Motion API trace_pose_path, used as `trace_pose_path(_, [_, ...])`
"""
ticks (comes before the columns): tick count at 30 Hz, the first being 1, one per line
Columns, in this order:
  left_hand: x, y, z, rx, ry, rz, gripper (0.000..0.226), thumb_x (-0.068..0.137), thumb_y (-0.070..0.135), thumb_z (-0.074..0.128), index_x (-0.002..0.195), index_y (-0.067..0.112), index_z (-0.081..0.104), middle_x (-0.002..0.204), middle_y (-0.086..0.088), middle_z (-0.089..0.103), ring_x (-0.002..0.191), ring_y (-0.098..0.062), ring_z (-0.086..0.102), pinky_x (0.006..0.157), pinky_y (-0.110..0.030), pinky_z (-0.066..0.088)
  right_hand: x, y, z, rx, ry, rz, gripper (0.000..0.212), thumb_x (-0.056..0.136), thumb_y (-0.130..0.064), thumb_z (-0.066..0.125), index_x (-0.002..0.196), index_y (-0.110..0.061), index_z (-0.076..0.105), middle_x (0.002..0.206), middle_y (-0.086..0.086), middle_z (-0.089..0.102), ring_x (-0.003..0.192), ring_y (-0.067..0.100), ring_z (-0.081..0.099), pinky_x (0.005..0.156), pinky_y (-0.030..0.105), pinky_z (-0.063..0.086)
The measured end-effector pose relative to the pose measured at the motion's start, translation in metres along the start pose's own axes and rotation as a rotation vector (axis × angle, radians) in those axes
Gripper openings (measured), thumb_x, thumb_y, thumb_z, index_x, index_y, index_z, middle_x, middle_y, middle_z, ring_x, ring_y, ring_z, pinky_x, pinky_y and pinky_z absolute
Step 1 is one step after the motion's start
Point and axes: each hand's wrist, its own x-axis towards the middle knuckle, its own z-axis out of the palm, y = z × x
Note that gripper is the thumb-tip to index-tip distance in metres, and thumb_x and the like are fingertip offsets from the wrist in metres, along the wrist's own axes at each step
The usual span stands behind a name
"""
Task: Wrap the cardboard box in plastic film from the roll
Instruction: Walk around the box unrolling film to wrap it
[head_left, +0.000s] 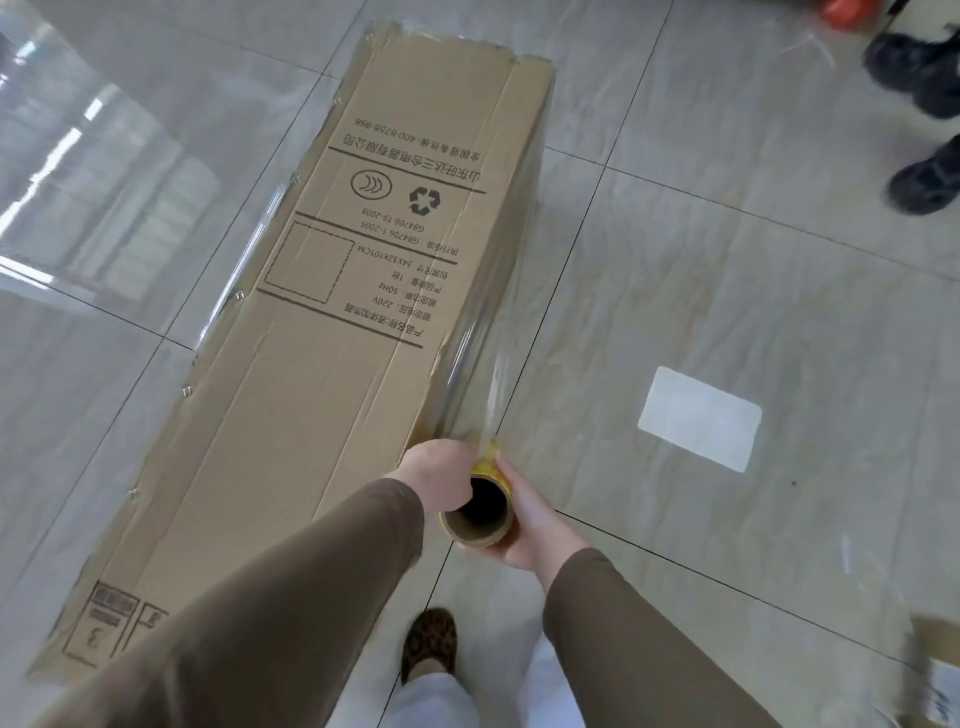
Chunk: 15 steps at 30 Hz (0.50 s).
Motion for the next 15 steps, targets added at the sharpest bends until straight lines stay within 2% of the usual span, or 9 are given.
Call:
trace_pose_path(2, [-0.011,-0.007,0.010,-0.135,0.035,0.006,0.058,0.088,0.015,0.049,0.144,0.024,0.038,0.112,0.000,0.065,0.097,-0.026,0.064,0.070,-0.031,0.049,0.001,0.008,0.008,0.060,0.040,-0.016,0.064,0.089,-0.063,0.067,0.132,-0.015,0.062,0.120,0.020,0.074,0.108,0.041,0.071,0.082,0.056,0.063])
trace_pose_path(4, [-0.025,-0.012,0.025,-0.328,0.091,-0.063,0.075,0.086,0.013,0.052,0.152,0.029,0.020,0.112,0.000,0.065,0.088,-0.023,0.061,0.067,-0.030,0.048,0.003,0.019,0.014,0.166,0.057,-0.024,0.063,0.092,-0.060,0.065,0.133,-0.013,0.060,0.123,0.024,0.071,0.109,0.043,0.070,0.078,0.056,0.063])
trace_pose_path(6, [-0.035,-0.014,0.043,-0.592,0.083,-0.174,0.073,0.084,0.016,0.056,0.149,0.027,0.025,0.107,-0.002,0.065,0.077,-0.021,0.065,0.059,-0.028,0.052,0.005,0.034,0.019,0.301,0.025,-0.038,0.062,0.094,-0.059,0.061,0.132,-0.010,0.059,0.127,0.026,0.068,0.111,0.045,0.067,0.070,0.054,0.063])
trace_pose_path(7, [-0.039,-0.015,0.052,-0.724,0.047,-0.237,0.069,0.083,0.018,0.059,0.145,0.027,0.031,0.103,-0.002,0.065,0.068,-0.020,0.067,0.050,-0.025,0.052,0.006,0.044,0.020,0.356,0.006,-0.044,0.061,0.096,-0.059,0.058,0.130,-0.009,0.060,0.128,0.026,0.067,0.111,0.045,0.066,0.067,0.053,0.062])
trace_pose_path(9, [-0.044,-0.016,0.069,-0.887,-0.022,-0.333,0.052,0.083,0.020,0.060,0.133,0.026,0.046,0.090,0.000,0.065,0.051,-0.018,0.063,0.036,-0.019,0.045,0.010,0.067,0.020,0.430,-0.018,-0.061,0.058,0.100,-0.057,0.052,0.127,-0.006,0.063,0.123,0.025,0.069,0.109,0.044,0.066,0.062,0.051,0.063])
trace_pose_path(10, [-0.047,-0.018,0.077,-0.895,-0.037,-0.355,0.044,0.085,0.018,0.058,0.128,0.020,0.053,0.086,0.000,0.066,0.052,-0.018,0.064,0.038,-0.018,0.046,0.012,0.079,0.019,0.464,-0.017,-0.072,0.057,0.102,-0.055,0.049,0.125,-0.005,0.064,0.118,0.025,0.071,0.106,0.044,0.067,0.059,0.051,0.063])
trace_pose_path(11, [-0.050,-0.020,0.085,-0.863,-0.032,-0.356,0.040,0.086,0.016,0.054,0.126,0.019,0.058,0.089,-0.001,0.068,0.063,-0.020,0.067,0.047,-0.019,0.049,0.014,0.090,0.016,0.483,-0.014,-0.076,0.056,0.103,-0.053,0.048,0.124,-0.003,0.065,0.113,0.026,0.073,0.103,0.044,0.069,0.058,0.051,0.063])
trace_pose_path(13, [-0.056,-0.026,0.095,-0.727,0.004,-0.322,0.045,0.087,0.015,0.048,0.129,0.026,0.058,0.108,-0.001,0.068,0.095,-0.024,0.067,0.072,-0.026,0.051,0.016,0.112,0.010,0.430,0.006,-0.051,0.054,0.105,-0.048,0.046,0.124,-0.002,0.065,0.105,0.027,0.077,0.090,0.042,0.076,0.058,0.047,0.065])
trace_pose_path(15, [-0.061,-0.032,0.100,-0.526,0.025,-0.282,0.053,0.087,0.014,0.047,0.136,0.034,0.051,0.118,0.000,0.066,0.106,-0.025,0.064,0.076,-0.030,0.047,0.017,0.131,0.001,0.270,0.049,-0.033,0.049,0.107,-0.043,0.045,0.127,-0.002,0.062,0.097,0.022,0.079,0.069,0.033,0.076,0.054,0.038,0.063])
